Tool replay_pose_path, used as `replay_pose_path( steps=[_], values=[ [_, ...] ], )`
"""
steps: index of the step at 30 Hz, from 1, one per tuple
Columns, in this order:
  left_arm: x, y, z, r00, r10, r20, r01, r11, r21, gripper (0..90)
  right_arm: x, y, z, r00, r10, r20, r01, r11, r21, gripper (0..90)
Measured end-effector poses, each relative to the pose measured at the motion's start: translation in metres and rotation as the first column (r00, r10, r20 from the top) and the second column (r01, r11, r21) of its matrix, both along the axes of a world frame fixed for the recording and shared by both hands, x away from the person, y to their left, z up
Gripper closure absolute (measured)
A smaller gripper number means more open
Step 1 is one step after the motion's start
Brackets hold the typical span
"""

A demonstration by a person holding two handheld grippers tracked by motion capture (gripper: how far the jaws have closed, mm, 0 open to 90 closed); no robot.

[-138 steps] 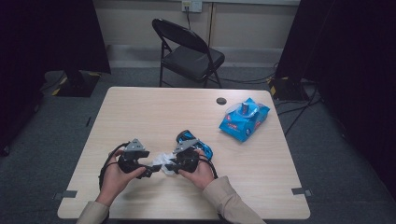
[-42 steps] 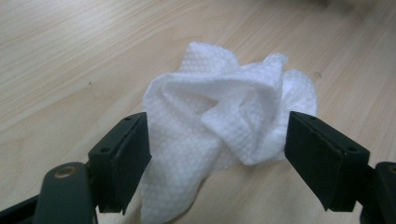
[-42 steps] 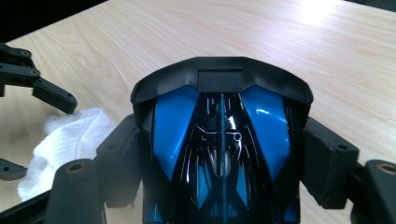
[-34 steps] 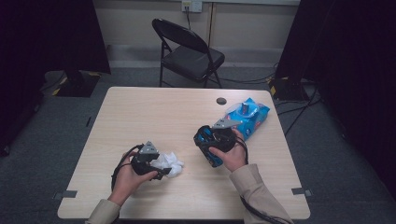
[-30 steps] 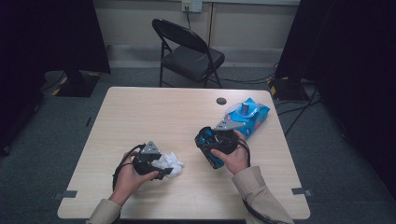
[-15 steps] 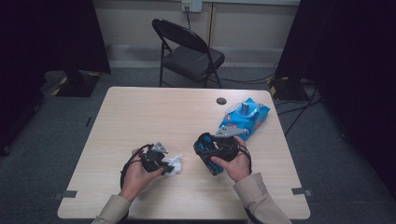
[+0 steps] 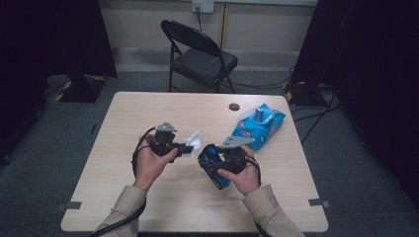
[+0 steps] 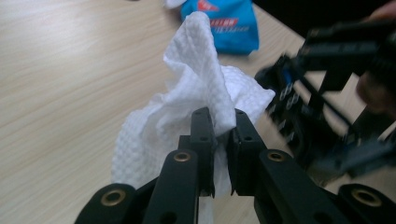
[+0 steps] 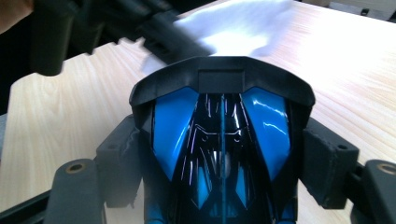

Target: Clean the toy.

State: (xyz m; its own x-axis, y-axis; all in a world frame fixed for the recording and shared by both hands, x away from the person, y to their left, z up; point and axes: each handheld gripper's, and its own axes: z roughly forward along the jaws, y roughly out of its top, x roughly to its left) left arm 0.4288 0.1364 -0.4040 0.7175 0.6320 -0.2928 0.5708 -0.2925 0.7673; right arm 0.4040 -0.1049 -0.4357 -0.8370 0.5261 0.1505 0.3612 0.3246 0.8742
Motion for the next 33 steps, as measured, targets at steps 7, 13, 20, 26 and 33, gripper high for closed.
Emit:
replay_pose_path(
  steps=[7, 13, 20, 26, 33],
  values=[
    [0.01, -0.019, 0.006, 0.9992, -0.036, -0.017, 0.036, 0.9992, 0.015, 82.4, -0.001, 0.004, 0.001, 0.9998, 0.02, 0.001, -0.02, 0.9998, 0.005, 25.6],
    [0.014, -0.016, 0.005, 0.9997, -0.003, -0.023, 0.002, 0.9993, -0.038, 82.5, -0.001, 0.003, 0.0, 0.9997, 0.024, -0.002, -0.024, 0.9997, -0.002, 25.6],
    [0.01, -0.018, 0.007, 0.9981, -0.033, -0.052, 0.029, 0.9966, -0.077, 83.0, 0.0, 0.004, -0.002, 1.0, 0.007, 0.001, -0.007, 0.9999, -0.009, 25.6],
    [0.005, -0.014, 0.004, 0.9957, -0.065, -0.066, 0.057, 0.992, -0.113, 83.7, 0.003, -0.001, -0.005, 0.9999, -0.015, -0.007, 0.015, 0.9998, -0.009, 25.6],
    [-0.001, -0.007, 0.004, 0.9942, -0.085, -0.066, 0.075, 0.9876, -0.138, 84.0, 0.005, -0.001, -0.005, 0.9997, -0.025, -0.001, 0.025, 0.9996, -0.014, 25.6]
  ],
)
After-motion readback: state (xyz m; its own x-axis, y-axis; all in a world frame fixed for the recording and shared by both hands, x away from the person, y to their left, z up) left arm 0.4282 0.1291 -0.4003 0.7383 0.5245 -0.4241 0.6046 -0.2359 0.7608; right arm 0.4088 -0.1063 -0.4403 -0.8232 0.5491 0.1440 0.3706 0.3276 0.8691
